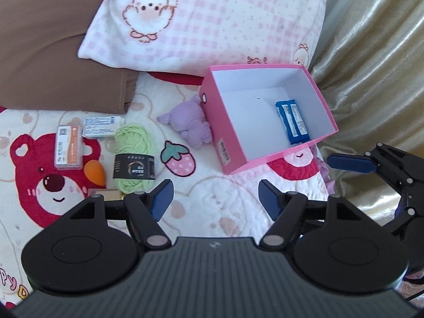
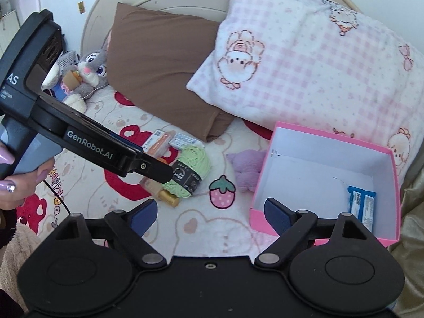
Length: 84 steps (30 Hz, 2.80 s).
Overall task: Organize objects
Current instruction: 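Withdraw the left tool from the box toward the green yarn ball, then close the left tool on the green yarn ball and lift it, then carry the yarn ball with the left tool into the pink box and release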
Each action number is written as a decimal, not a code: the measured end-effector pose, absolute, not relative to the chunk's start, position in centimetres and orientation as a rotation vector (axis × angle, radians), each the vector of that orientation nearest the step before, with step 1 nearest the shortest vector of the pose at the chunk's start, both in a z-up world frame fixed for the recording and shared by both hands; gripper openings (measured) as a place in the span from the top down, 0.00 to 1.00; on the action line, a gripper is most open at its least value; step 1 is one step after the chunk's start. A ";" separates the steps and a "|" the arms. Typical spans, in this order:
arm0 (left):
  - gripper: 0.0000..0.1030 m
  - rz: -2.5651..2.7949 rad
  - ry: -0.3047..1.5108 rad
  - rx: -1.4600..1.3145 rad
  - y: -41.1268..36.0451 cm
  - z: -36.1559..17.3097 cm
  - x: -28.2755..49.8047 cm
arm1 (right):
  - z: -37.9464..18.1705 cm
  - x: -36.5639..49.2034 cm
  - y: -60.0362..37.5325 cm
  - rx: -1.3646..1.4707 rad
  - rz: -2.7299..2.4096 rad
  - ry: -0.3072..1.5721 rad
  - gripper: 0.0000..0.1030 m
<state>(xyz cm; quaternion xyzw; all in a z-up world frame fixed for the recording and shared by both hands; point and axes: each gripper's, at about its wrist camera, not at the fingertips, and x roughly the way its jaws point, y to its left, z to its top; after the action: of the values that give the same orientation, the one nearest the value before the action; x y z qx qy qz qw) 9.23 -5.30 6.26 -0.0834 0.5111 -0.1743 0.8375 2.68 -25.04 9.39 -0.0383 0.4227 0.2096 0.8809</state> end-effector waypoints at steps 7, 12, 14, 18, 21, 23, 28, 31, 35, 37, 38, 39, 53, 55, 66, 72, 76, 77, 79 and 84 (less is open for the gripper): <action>0.19 -0.299 1.081 -0.255 -0.4 3.9 9.7 | 7.8 4.6 -21.1 -0.084 0.554 0.852 0.10; 0.18 -0.260 1.080 -0.302 1.9 1.5 10.5 | 5.2 5.0 -19.4 -0.001 0.663 0.721 0.10; 0.18 -0.254 1.070 -0.297 2.5 0.6 11.0 | 3.9 5.5 -18.5 -0.003 0.669 0.713 0.10; 0.18 -0.259 1.043 -0.296 3.3 -1.3 12.0 | 1.7 7.1 -17.4 0.009 0.625 0.736 0.10; 0.18 -0.248 1.060 -0.290 3.7 -3.5 12.8 | 0.0 8.4 -16.9 0.015 0.600 0.753 0.10; 0.18 -0.239 1.061 -0.291 4.1 -5.1 13.4 | -1.2 9.1 -16.5 0.012 0.596 0.773 0.10; 0.18 -0.269 1.044 -0.313 4.7 -8.5 14.4 | -4.4 10.7 -15.5 0.003 0.559 0.823 0.10; 0.18 -0.283 1.034 -0.328 4.9 -10.1 14.8 | -6.1 11.5 -14.8 -0.023 0.551 0.864 0.10; 0.18 -0.328 0.987 -0.382 5.3 -11.8 15.2 | -8.2 12.6 -14.4 0.021 0.551 0.905 0.10; 0.19 -0.347 0.962 -0.411 5.5 -12.7 15.3 | -9.0 13.1 -14.2 0.049 0.543 0.912 0.10; 0.20 -0.347 0.958 -0.418 5.6 -13.1 15.4 | -9.4 13.3 -14.1 0.059 0.536 0.915 0.10; 0.20 -0.344 0.957 -0.423 5.7 -13.4 15.5 | -9.8 13.5 -13.9 0.066 0.532 0.913 0.10; 0.37 -0.407 1.012 -0.632 5.5 -16.4 16.8 | -12.0 14.3 -13.6 0.137 0.350 0.908 0.10; 0.38 -0.433 1.050 -0.708 5.9 -16.8 16.8 | -11.5 13.5 -13.6 0.180 0.341 0.911 0.09; 0.41 -0.419 1.048 -0.707 6.5 -17.5 16.5 | -13.3 14.2 -12.3 0.091 0.251 0.939 0.20; 0.42 -0.432 1.029 -0.671 6.3 -16.7 15.9 | -13.1 13.1 -12.5 0.111 0.252 0.922 0.32; 0.43 -0.459 1.023 -0.661 6.5 -14.4 15.1 | -11.3 11.8 -12.6 0.064 0.293 0.876 0.35; 0.43 -0.462 1.025 -0.651 6.1 -13.5 14.9 | -10.6 11.5 -12.6 0.053 0.302 0.868 0.35; 0.43 -0.466 1.028 -0.621 5.5 -11.8 14.4 | -9.3 11.0 -12.8 0.049 0.318 0.865 0.35; 0.43 -0.487 1.028 -0.522 3.8 -7.3 12.4 | -5.7 9.4 -14.0 0.096 0.352 0.882 0.34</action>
<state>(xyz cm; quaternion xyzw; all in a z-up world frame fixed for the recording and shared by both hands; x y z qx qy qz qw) 12.40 3.79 -7.34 -0.2445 0.4811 -0.2280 0.8105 9.39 -14.00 -5.72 0.0461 0.4244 0.1692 0.8883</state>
